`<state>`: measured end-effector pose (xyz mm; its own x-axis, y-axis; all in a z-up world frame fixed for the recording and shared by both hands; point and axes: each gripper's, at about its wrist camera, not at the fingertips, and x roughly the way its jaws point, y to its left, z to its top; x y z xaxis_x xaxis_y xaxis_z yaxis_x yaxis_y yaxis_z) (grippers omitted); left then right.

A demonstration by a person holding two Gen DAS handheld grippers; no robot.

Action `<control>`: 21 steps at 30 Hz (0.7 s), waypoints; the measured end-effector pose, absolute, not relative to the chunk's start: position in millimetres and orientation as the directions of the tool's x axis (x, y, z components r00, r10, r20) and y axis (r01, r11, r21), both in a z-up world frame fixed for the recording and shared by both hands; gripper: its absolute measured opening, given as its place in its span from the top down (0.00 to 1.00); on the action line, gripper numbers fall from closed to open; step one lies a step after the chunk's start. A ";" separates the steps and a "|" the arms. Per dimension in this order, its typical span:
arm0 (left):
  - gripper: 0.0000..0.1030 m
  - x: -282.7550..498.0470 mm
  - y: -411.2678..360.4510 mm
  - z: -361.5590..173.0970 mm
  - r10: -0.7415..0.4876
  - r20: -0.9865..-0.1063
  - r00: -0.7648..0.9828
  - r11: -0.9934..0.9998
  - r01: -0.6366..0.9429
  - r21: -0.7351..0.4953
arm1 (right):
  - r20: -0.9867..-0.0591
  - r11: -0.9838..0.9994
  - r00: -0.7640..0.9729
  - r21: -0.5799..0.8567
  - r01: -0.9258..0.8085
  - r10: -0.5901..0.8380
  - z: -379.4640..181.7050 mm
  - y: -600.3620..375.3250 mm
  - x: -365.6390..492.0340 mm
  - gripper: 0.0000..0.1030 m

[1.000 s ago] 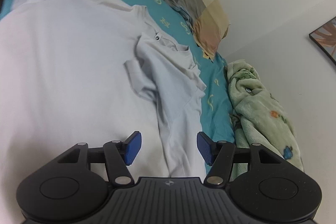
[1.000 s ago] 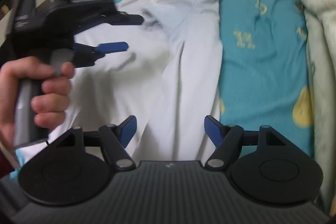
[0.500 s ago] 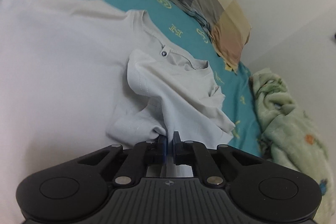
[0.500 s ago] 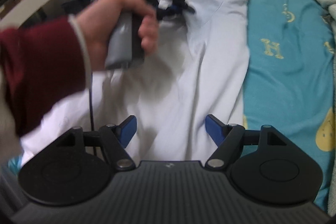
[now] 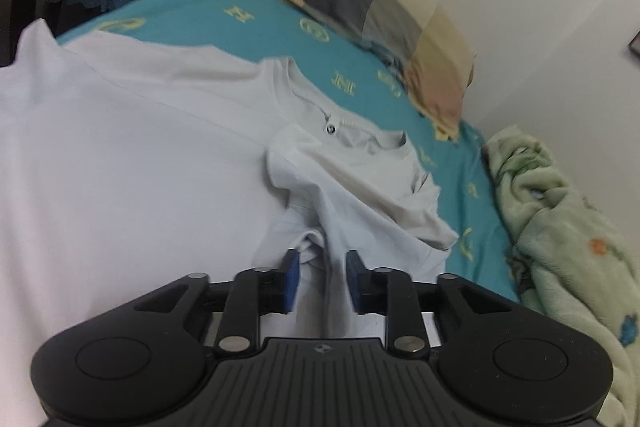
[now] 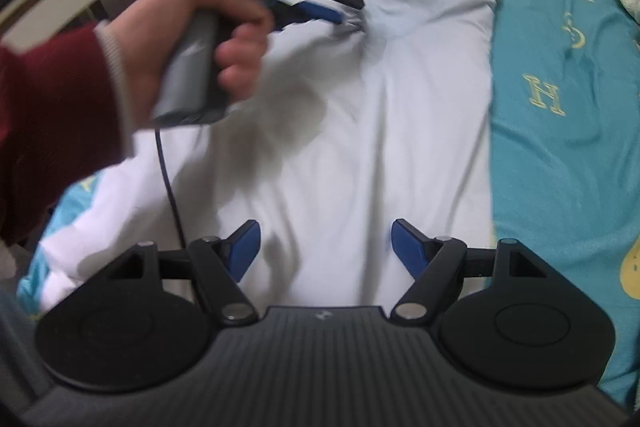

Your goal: Fold clothes

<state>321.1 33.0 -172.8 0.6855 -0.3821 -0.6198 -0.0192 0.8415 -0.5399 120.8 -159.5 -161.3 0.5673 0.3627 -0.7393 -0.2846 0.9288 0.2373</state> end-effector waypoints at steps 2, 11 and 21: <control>0.53 306.5 62.9 -163.3 -0.365 -0.613 0.701 0.837 -0.041 -0.546 | -0.727 0.922 0.574 0.239 -0.304 0.377 -156.2 -155.3 116.2 0.28; 0.45 285.8 231.2 -168.1 -0.218 -0.535 0.816 0.635 -0.297 -0.713 | -0.735 0.936 0.582 0.233 -0.263 0.347 -155.6 -155.6 112.0 0.28; 0.45 334.6 267.4 -221.4 -0.253 -0.525 0.812 0.558 -0.321 -0.765 | -0.751 0.944 0.582 0.175 -0.279 0.311 -169.3 -144.7 120.6 0.27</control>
<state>334.6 267.4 -221.4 0.8124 -0.2530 -0.5254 -0.3210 0.5581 -0.7652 120.6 -144.7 -169.3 0.5819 0.3113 -0.7513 -0.2790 0.9442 0.1751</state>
